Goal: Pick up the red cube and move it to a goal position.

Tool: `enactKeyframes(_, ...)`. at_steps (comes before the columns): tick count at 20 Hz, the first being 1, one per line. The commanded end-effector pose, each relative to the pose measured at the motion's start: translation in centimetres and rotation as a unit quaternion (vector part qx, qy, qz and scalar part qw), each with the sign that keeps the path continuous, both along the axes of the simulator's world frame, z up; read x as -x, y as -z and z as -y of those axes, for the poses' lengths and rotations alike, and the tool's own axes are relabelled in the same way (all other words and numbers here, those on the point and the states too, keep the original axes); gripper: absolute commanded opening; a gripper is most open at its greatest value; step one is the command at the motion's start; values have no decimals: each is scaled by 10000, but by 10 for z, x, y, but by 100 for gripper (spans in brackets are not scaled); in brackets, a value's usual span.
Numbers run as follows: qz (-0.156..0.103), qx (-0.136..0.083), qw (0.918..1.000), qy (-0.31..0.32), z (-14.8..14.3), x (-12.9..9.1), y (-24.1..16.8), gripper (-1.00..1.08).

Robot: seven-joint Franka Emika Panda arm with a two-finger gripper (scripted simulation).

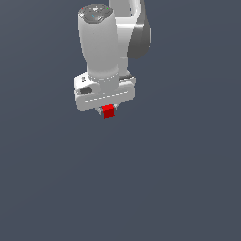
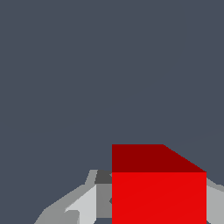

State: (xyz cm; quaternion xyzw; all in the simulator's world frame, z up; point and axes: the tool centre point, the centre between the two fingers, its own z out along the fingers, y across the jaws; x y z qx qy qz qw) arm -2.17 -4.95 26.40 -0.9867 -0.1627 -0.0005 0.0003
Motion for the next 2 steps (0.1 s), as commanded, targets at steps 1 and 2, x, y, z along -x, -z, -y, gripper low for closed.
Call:
enactKeyframes(1, -4, 2, 10000, -4, 2, 1, -4, -100)
enactKeyframes(2, -4, 2, 10000, -4, 2, 1, -4, -100)
